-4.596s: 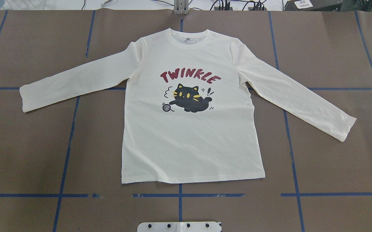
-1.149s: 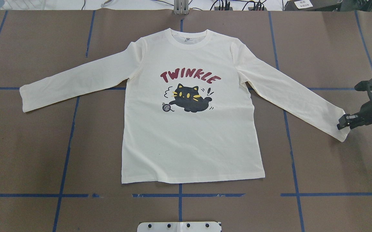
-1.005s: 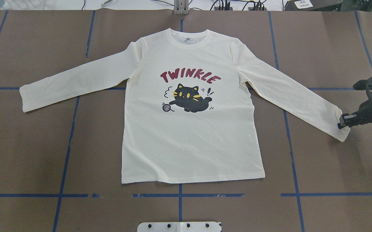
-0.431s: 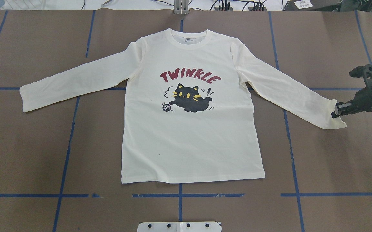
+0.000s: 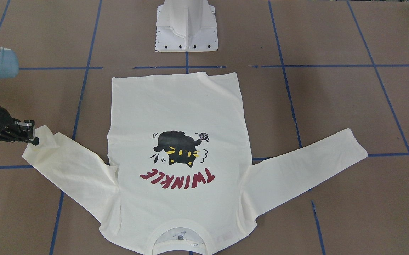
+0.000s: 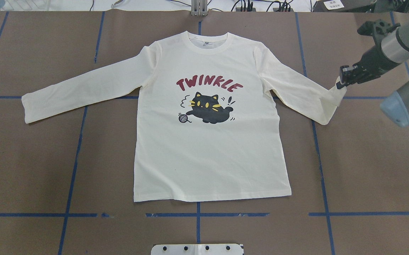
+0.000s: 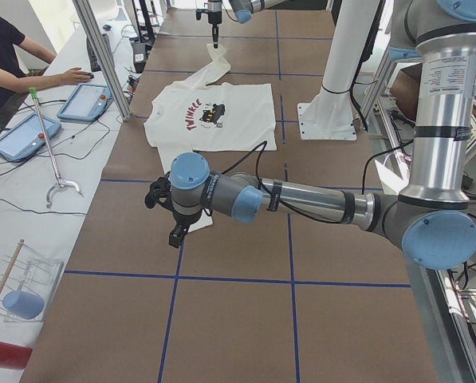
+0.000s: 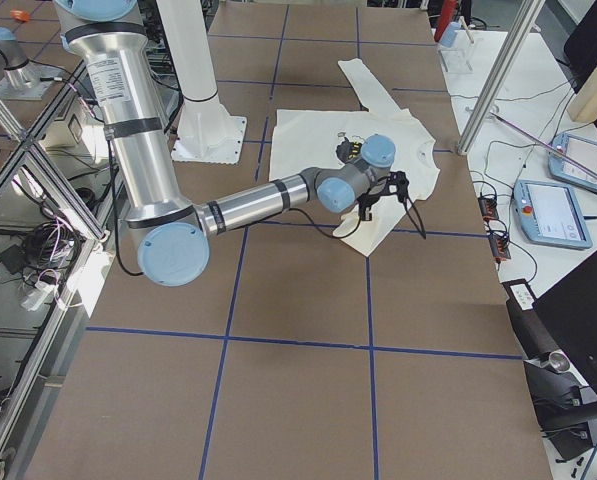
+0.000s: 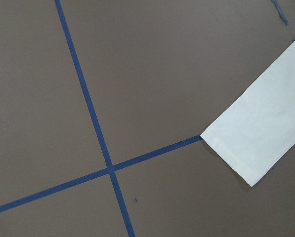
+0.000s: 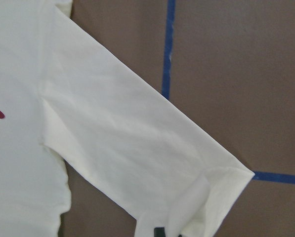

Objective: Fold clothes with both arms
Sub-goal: 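Carry the grasped sleeve across the shirt body with the right gripper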

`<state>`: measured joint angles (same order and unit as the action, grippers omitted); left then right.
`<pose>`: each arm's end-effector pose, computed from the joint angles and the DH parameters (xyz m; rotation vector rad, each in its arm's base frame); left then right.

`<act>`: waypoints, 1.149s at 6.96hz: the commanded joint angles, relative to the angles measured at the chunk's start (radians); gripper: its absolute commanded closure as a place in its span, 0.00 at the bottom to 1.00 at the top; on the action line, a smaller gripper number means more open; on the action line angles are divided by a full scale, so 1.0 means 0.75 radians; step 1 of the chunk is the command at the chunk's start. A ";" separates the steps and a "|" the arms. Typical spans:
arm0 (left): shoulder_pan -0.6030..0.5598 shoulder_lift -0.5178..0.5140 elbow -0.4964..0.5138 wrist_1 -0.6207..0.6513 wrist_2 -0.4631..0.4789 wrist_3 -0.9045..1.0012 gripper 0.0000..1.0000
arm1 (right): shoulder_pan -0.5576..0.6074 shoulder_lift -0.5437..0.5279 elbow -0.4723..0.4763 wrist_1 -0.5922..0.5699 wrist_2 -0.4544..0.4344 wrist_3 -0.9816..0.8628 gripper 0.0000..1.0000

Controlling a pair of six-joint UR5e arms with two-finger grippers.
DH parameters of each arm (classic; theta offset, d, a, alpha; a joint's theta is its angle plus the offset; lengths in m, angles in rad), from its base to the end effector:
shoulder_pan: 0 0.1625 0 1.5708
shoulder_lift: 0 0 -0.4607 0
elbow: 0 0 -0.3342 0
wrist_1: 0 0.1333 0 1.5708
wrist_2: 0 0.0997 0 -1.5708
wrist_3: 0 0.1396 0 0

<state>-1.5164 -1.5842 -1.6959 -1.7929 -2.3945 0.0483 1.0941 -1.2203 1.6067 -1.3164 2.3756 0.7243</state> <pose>-0.0056 -0.4649 0.6306 0.3380 0.8170 0.2444 -0.2488 -0.5530 0.4872 0.0605 -0.9797 -0.0303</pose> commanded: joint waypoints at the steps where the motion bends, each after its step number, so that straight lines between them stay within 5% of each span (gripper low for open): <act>1: -0.001 -0.001 -0.011 0.002 0.002 0.001 0.00 | -0.013 0.445 -0.196 -0.143 0.005 0.162 1.00; 2: -0.001 0.002 -0.009 0.002 0.002 0.003 0.00 | -0.031 0.653 -0.343 -0.137 0.011 0.200 1.00; 4: -0.001 0.002 0.007 0.002 0.002 0.005 0.00 | -0.127 0.812 -0.414 0.014 0.023 0.210 1.00; 8: -0.001 0.008 0.011 0.002 0.002 0.005 0.00 | -0.362 0.893 -0.436 0.278 -0.068 0.296 1.00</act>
<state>-1.5171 -1.5796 -1.6877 -1.7917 -2.3930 0.0532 0.8736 -0.5550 1.2814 -1.1723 2.3656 0.9219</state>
